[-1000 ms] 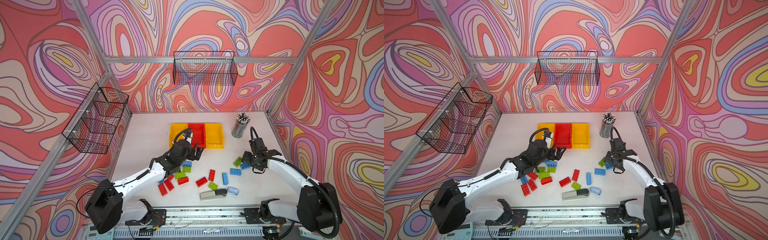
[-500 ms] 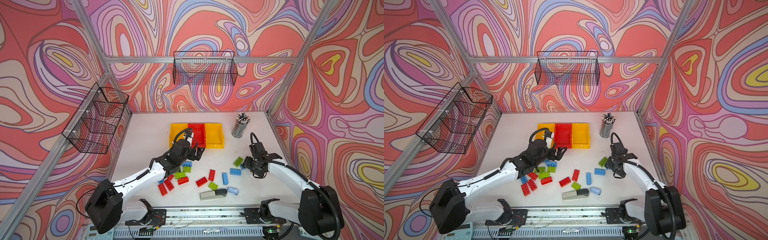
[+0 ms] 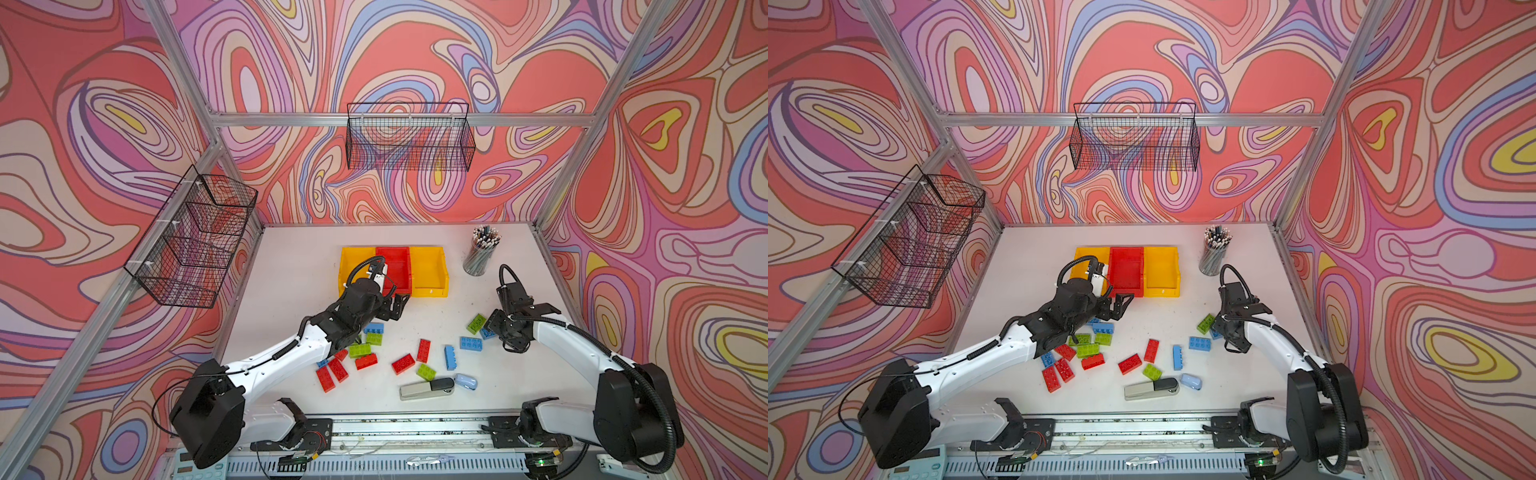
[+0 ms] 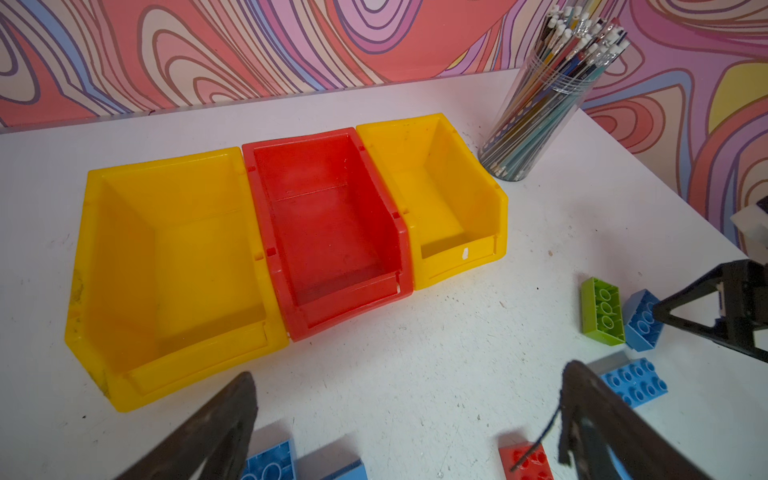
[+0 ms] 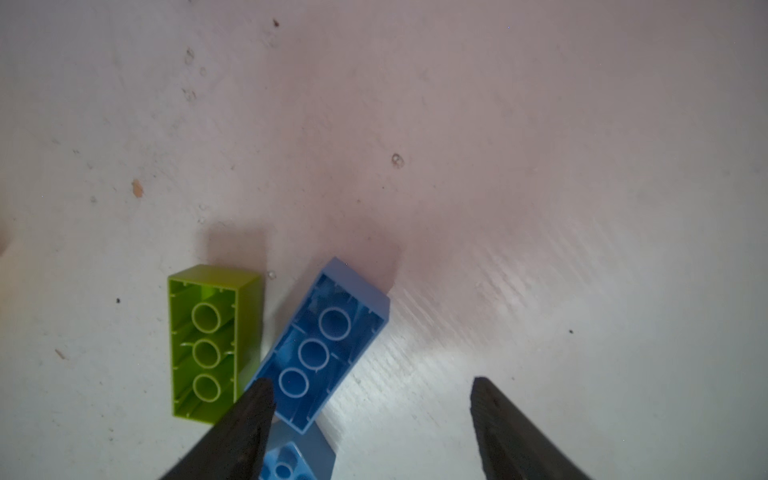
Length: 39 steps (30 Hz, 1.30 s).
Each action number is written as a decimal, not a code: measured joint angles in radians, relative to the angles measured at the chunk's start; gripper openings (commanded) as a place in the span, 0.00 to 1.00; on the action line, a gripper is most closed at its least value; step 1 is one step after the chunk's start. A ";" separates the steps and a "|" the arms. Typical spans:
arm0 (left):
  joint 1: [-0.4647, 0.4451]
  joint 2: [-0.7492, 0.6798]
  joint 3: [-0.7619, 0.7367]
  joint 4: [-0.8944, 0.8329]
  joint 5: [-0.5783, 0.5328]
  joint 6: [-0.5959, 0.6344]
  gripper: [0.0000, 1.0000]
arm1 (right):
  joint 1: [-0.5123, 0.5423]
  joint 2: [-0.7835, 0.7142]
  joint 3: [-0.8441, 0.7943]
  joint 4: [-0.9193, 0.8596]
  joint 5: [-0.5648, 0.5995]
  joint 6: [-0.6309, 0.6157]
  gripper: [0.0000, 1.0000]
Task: Sort the legos into containers by color
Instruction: 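Lower the right gripper and grasp the blue brick beside the green brick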
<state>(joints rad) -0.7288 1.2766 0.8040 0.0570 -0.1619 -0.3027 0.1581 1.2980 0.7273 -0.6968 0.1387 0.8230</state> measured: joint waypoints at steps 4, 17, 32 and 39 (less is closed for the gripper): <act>0.000 -0.017 -0.004 0.005 0.000 0.009 1.00 | 0.000 0.038 0.035 0.023 0.025 0.029 0.76; 0.000 -0.048 -0.036 0.019 -0.031 0.041 1.00 | 0.000 0.114 0.044 0.063 0.035 0.101 0.70; 0.000 -0.036 -0.036 0.022 -0.048 0.062 1.00 | 0.000 0.123 -0.032 0.109 -0.023 0.151 0.45; 0.000 -0.018 -0.032 0.019 -0.048 0.055 1.00 | 0.000 0.124 0.004 0.051 -0.023 0.110 0.36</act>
<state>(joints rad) -0.7288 1.2583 0.7715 0.0765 -0.2104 -0.2481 0.1577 1.4216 0.7311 -0.6453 0.1154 0.9329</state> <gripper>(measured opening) 0.999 0.367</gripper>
